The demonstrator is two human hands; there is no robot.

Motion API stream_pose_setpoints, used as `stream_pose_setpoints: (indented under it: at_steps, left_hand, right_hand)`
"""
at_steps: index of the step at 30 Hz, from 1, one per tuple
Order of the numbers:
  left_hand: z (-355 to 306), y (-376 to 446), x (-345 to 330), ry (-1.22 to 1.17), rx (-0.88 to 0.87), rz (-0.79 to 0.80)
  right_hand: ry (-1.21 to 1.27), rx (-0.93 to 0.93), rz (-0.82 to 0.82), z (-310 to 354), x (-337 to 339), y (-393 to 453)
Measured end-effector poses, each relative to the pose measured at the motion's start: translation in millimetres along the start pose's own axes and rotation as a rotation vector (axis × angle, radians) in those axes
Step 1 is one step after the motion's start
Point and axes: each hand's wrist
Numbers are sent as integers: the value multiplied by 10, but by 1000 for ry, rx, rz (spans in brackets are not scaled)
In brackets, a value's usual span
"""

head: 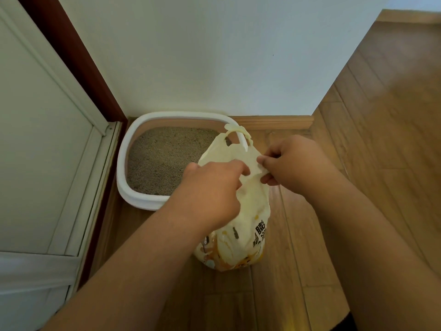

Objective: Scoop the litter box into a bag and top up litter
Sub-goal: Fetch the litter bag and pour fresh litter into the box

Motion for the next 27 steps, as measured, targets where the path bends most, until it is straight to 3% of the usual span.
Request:
stream_pose_setpoints:
  at_steps: [7, 17, 21, 27]
  left_hand:
    - [-56, 31, -111, 153, 36, 6]
    - [-137, 165, -368, 137, 3, -135]
    - [-77, 210, -362, 111, -57, -182]
    - [6, 179, -345, 10, -8, -202]
  right_hand:
    - [140, -18, 81, -9, 20, -71]
    - [71, 75, 20, -21, -35, -63]
    - [126, 102, 58, -68, -19, -39]
    - [109, 116, 87, -91, -9, -54]
Point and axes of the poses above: each hand's wrist, its own y-axis towards the middle knuckle, its own x-axis out of the back of the hand, z = x × y, and after that the axes turned 13 degrees about -x, right-handed
